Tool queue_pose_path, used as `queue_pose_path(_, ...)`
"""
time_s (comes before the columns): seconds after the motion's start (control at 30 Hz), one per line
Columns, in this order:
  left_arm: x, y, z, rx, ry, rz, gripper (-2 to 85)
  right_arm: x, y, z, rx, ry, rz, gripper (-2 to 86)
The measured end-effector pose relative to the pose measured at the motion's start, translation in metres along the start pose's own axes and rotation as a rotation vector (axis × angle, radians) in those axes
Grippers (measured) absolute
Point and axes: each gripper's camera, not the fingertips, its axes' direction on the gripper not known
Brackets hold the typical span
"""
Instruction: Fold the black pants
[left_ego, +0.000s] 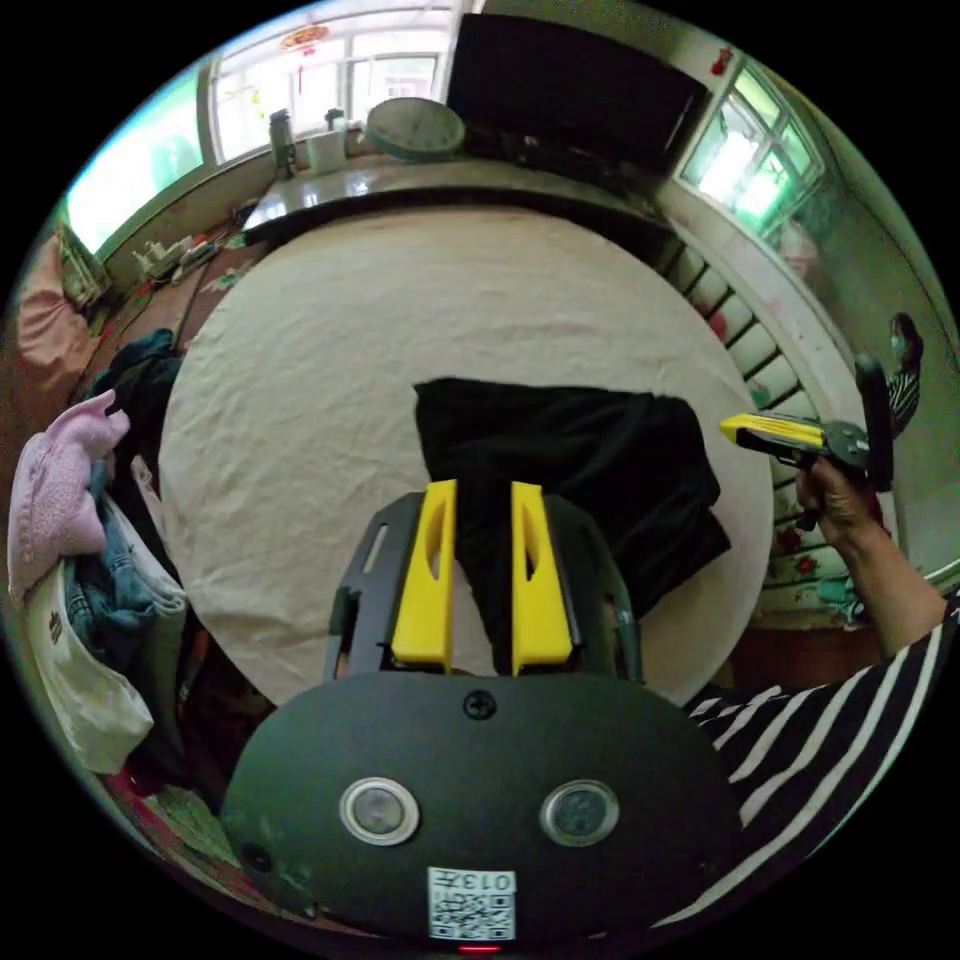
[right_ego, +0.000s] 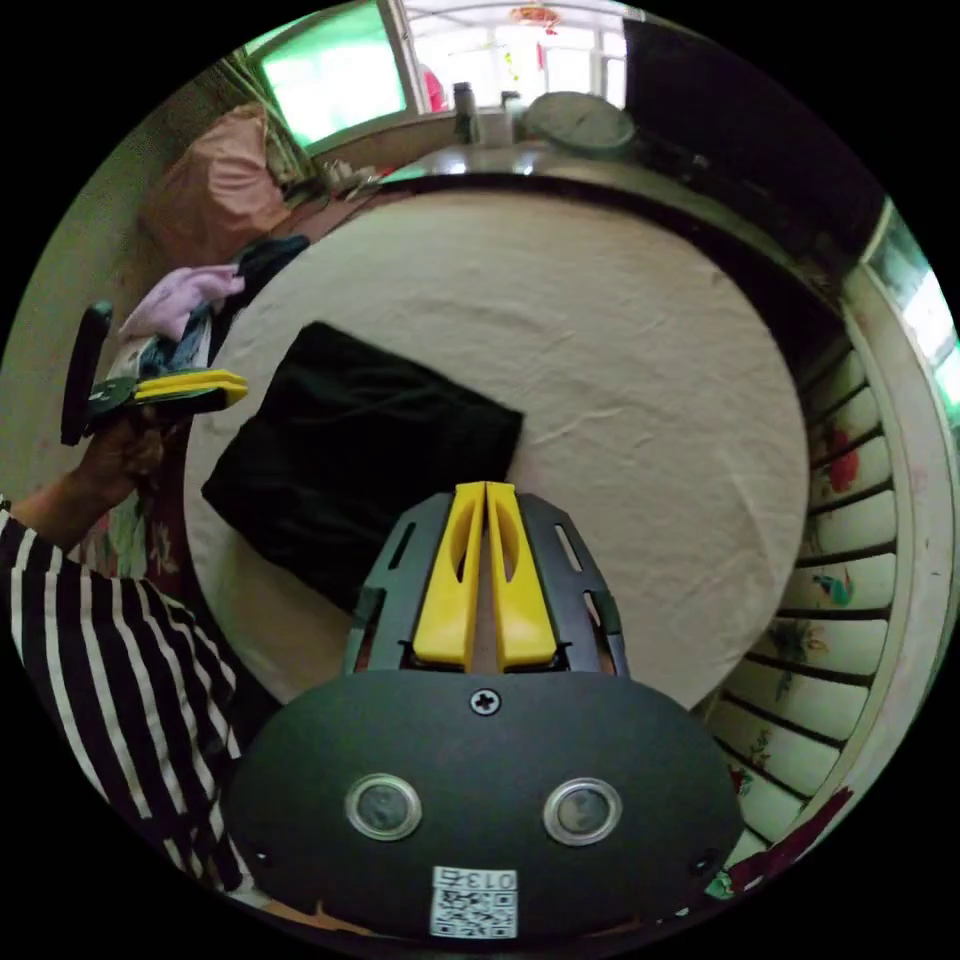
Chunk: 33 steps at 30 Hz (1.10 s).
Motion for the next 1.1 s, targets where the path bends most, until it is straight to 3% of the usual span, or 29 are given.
queue_pose_path(0.13, -0.047, -0.037, 0.034, -0.094, -0.01, -0.004, 12.8, 0.018, -0.031, 0.021, 0.002, -0.091, 0.021, 12.8)
queue_pose_path(0.23, -0.071, -0.056, 0.061, -0.179, 0.099, -0.019, 13.9, 0.027, -0.046, 0.053, -0.083, -0.159, 0.012, 13.8)
queue_pose_path(0.6, -0.108, -0.092, 0.098, -0.229, 0.173, -0.008, 10.8, 0.073, -0.063, 0.082, -0.106, -0.383, 0.138, 14.2)
queue_pose_path(0.9, -0.128, -0.12, 0.109, -0.25, 0.188, -0.025, 7.0, 0.055, -0.085, 0.077, -0.107, -0.355, 0.085, 8.6)
queue_pose_path(1.1, -0.131, -0.124, 0.072, -0.115, 0.225, 0.004, 1.7, 0.015, -0.096, 0.046, -0.048, -0.147, -0.048, 6.4)
